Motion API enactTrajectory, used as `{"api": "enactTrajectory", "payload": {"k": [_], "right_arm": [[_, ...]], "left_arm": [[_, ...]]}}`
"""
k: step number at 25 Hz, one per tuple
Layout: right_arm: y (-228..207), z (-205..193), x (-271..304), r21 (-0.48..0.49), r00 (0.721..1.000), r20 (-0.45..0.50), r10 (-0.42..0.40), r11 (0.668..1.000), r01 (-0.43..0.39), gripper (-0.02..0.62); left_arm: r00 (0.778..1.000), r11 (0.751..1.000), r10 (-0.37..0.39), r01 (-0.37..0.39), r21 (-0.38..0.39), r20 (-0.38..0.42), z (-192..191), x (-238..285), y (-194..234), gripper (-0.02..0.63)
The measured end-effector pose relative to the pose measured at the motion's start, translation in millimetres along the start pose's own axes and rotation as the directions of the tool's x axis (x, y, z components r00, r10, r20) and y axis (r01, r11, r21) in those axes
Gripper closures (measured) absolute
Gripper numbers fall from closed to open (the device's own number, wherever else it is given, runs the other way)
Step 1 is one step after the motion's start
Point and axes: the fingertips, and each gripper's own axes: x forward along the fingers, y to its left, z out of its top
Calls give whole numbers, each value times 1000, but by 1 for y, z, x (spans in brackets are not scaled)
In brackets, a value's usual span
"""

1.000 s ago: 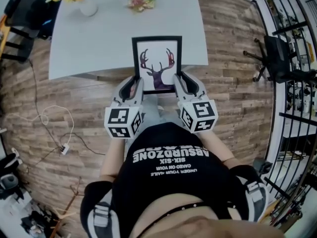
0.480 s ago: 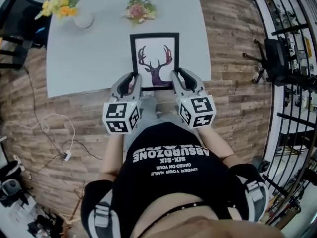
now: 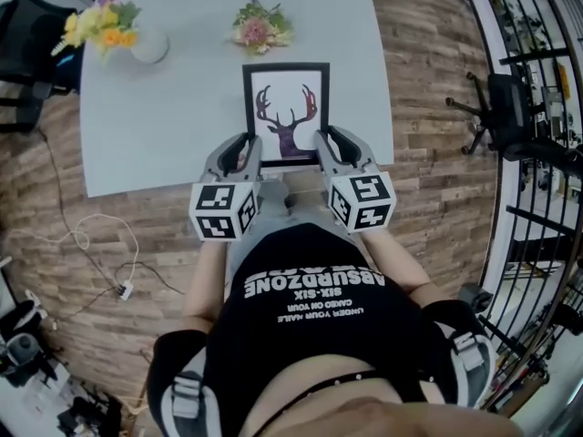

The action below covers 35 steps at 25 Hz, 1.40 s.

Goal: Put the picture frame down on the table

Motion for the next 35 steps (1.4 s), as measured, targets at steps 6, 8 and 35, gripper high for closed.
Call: {"api": "enactTrajectory", "payload": {"k": [6, 8, 35], "right_arm": [[-11, 4, 29, 20, 999, -29, -13, 1000, 14, 497], [-15, 3, 37, 29, 999, -39, -17, 999, 18, 497], [-42, -24, 102, 58, 991, -132, -12, 998, 19, 497]], "left_arm": [[999, 1000, -17, 17, 8, -35, 7, 27, 17, 511], [999, 1000, -21, 21, 10, -48, 7, 34, 20, 511], [989, 1000, -6, 4, -15, -151, -18, 95, 54, 511]]}}
